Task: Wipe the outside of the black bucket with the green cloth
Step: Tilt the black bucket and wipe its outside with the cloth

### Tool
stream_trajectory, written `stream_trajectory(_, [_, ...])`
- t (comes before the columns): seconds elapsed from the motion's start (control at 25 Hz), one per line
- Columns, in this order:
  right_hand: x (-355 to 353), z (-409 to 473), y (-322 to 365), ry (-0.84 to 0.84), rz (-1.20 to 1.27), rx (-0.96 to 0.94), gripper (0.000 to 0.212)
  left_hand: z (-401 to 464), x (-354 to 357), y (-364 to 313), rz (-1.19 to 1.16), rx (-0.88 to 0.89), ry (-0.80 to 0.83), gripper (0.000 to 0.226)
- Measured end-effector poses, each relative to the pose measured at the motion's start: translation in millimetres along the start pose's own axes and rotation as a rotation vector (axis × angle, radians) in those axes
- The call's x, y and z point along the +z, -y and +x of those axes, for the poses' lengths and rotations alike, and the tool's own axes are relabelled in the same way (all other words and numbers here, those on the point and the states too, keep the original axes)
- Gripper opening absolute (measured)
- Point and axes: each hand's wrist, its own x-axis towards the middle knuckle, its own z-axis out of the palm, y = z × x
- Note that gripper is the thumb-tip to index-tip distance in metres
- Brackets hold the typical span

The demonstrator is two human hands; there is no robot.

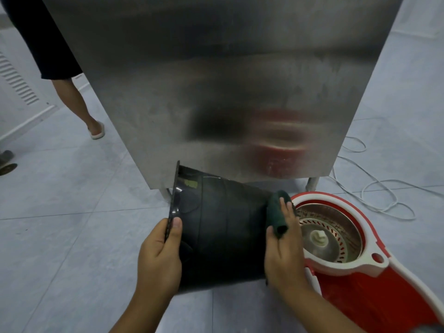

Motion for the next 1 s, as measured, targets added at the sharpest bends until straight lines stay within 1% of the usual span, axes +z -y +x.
stream_trajectory(0.08, [18,-32,12,0.059,-0.073,-0.162,0.078,4,-1,2,0.003,-0.018,-0.026,0.031])
stream_trajectory(0.12, [29,-43,17,0.084,-0.149,-0.249,0.079,5,-1,3,0.018,-0.022,-0.028,0.031])
stream_trajectory(0.24, [50,-56,24,0.179,-0.351,-0.466,0.051,5,4,6,0.049,-0.012,0.002,0.033])
stream_trajectory(0.28, [48,-56,29,0.212,-0.346,-0.514,0.045,3,7,6,0.052,0.000,0.015,0.032])
stream_trajectory(0.32, [42,-53,35,0.233,-0.286,-0.533,0.044,2,10,6,0.050,0.010,0.030,0.031])
stream_trajectory(0.4, [25,-41,54,0.264,-0.135,-0.516,0.054,-2,14,4,0.053,0.029,0.065,0.030])
stream_trajectory(0.44, [19,-34,58,0.241,-0.094,-0.491,0.058,-4,16,3,0.063,0.042,0.078,0.030])
stream_trajectory(0.48, [16,-24,57,0.215,-0.063,-0.436,0.059,-5,16,3,0.070,0.056,0.089,0.031])
stream_trajectory(0.52, [15,-13,52,0.194,-0.029,-0.339,0.058,-6,16,3,0.076,0.065,0.104,0.032])
stream_trajectory(0.6, [11,5,31,0.149,0.033,-0.077,0.049,-8,15,3,0.082,0.067,0.137,0.032])
stream_trajectory(0.64, [7,12,19,0.122,0.025,0.036,0.040,-9,15,3,0.078,0.061,0.147,0.032])
stream_trajectory(0.72, [-2,19,3,0.088,0.009,0.202,0.018,-10,15,4,0.085,0.055,0.148,0.035])
stream_trajectory(0.76, [-4,21,0,0.079,0.021,0.261,0.014,-11,15,5,0.096,0.060,0.143,0.037])
stream_trajectory(0.88, [-12,25,5,0.039,0.111,0.460,0.013,-10,14,8,0.095,0.087,0.132,0.047])
stream_trajectory(0.92, [-16,31,5,-0.004,0.169,0.572,0.014,-9,13,9,0.080,0.087,0.138,0.048])
stream_trajectory(0.96, [-22,37,6,-0.056,0.258,0.723,0.015,-8,10,10,0.061,0.084,0.155,0.046])
stream_trajectory(1.0, [-27,42,5,-0.107,0.374,0.872,0.016,-6,6,8,0.045,0.072,0.196,0.039])
